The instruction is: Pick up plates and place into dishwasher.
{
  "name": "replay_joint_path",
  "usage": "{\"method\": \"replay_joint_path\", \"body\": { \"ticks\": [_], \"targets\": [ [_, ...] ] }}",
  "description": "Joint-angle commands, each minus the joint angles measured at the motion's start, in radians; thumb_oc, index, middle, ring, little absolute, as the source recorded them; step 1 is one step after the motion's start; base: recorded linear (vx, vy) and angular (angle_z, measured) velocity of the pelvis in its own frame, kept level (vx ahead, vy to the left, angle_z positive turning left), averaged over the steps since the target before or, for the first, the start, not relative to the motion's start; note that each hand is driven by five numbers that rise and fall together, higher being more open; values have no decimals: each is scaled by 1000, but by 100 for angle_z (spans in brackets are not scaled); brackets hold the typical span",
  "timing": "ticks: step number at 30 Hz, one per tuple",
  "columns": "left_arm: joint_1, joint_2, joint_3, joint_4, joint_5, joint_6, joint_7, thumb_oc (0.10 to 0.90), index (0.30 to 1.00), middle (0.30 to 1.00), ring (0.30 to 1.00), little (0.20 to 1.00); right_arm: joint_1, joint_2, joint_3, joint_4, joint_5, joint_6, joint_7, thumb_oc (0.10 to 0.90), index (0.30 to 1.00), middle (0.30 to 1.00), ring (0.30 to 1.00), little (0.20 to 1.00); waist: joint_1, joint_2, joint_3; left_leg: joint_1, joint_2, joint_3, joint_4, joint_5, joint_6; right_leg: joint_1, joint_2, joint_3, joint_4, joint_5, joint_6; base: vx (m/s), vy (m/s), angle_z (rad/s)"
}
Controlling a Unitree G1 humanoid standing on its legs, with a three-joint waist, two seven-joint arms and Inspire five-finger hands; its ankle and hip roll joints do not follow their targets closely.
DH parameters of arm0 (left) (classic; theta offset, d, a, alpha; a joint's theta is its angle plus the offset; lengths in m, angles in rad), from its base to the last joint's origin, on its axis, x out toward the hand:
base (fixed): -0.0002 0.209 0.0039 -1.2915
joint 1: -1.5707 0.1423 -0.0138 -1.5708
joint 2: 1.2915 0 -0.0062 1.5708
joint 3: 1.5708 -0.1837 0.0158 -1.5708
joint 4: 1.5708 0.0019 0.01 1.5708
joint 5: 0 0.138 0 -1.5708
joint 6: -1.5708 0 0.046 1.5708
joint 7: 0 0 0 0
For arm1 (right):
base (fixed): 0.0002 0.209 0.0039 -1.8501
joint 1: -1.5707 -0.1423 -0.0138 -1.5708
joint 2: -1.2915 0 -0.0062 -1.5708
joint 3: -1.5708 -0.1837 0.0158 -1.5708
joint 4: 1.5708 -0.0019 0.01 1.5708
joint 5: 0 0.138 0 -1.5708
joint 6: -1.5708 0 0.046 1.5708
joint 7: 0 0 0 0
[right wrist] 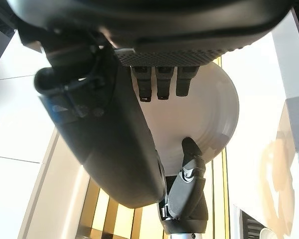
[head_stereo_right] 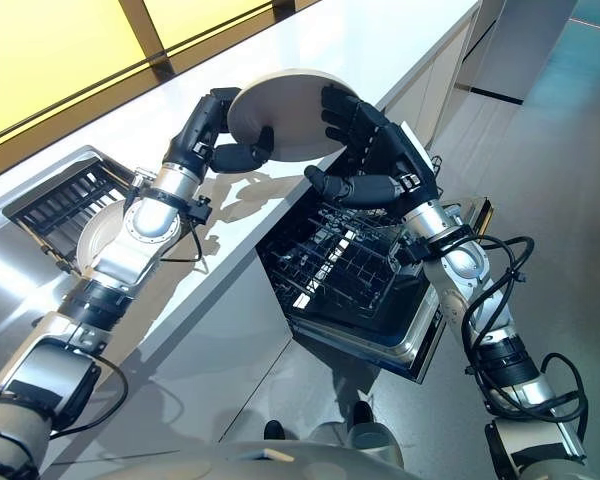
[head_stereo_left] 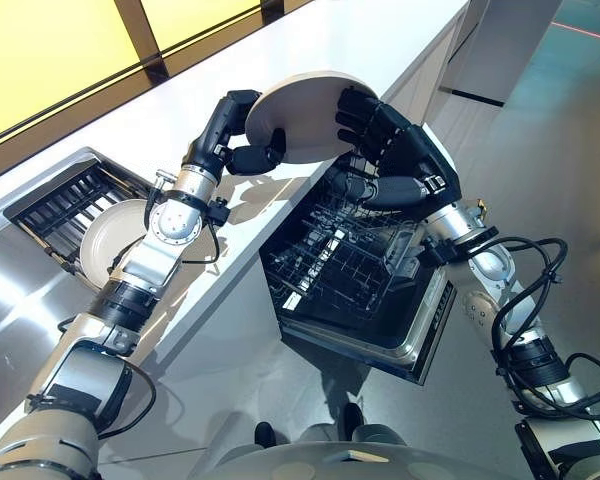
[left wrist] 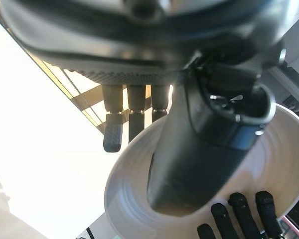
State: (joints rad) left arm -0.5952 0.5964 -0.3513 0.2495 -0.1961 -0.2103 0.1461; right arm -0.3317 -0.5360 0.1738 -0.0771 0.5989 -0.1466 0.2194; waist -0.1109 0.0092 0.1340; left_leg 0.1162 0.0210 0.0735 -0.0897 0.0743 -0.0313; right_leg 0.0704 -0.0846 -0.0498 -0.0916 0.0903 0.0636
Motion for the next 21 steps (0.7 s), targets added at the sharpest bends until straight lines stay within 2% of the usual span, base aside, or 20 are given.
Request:
{"method": "replay_joint_path", "body": {
  "ticks": [1, 6, 14, 17, 21],
  "targets": [
    [-53, 3, 69, -17, 9, -144, 62, 100, 300, 300, 300, 200, -116, 5, -91, -26, 31, -117, -25, 800, 900, 900, 900, 900, 15, -24, -86, 22, -55, -14, 2, -74, 21, 35, 51, -15, 4, -10, 19, 0, 0, 0],
    [-21, 17, 109, -33, 53, -103, 100, 100, 300, 300, 300, 200, -96, 4, -113, -23, 27, -133, -36, 800, 900, 900, 900, 900, 21, -25, -85, 20, -55, -19, 2, -73, 20, 35, 51, -21, 4, -11, 20, 0, 0, 0],
    [4, 57, 134, 74, 89, -37, 123, 100, 300, 300, 300, 200, -92, -18, -176, -34, 43, -244, -84, 800, 900, 900, 900, 900, 21, -20, -87, 19, -56, -23, 2, -73, 22, 35, 53, -23, 4, -11, 20, 0, 0, 0],
    [25, 50, 142, 123, 86, -39, 127, 100, 300, 300, 300, 200, -89, -30, -208, -39, 46, -270, -99, 800, 900, 900, 900, 900, 16, -19, -88, 21, -57, -21, 2, -76, 23, 34, 53, -18, 4, -12, 20, 0, 0, 0],
    [45, 39, 151, 152, 96, -53, 127, 100, 300, 300, 300, 200, -71, -51, -236, -30, 59, -268, -95, 800, 900, 900, 900, 900, 10, -21, -92, 25, -57, -16, 2, -77, 23, 36, 53, -11, 4, -12, 22, 0, 0, 0]
  ]
}}
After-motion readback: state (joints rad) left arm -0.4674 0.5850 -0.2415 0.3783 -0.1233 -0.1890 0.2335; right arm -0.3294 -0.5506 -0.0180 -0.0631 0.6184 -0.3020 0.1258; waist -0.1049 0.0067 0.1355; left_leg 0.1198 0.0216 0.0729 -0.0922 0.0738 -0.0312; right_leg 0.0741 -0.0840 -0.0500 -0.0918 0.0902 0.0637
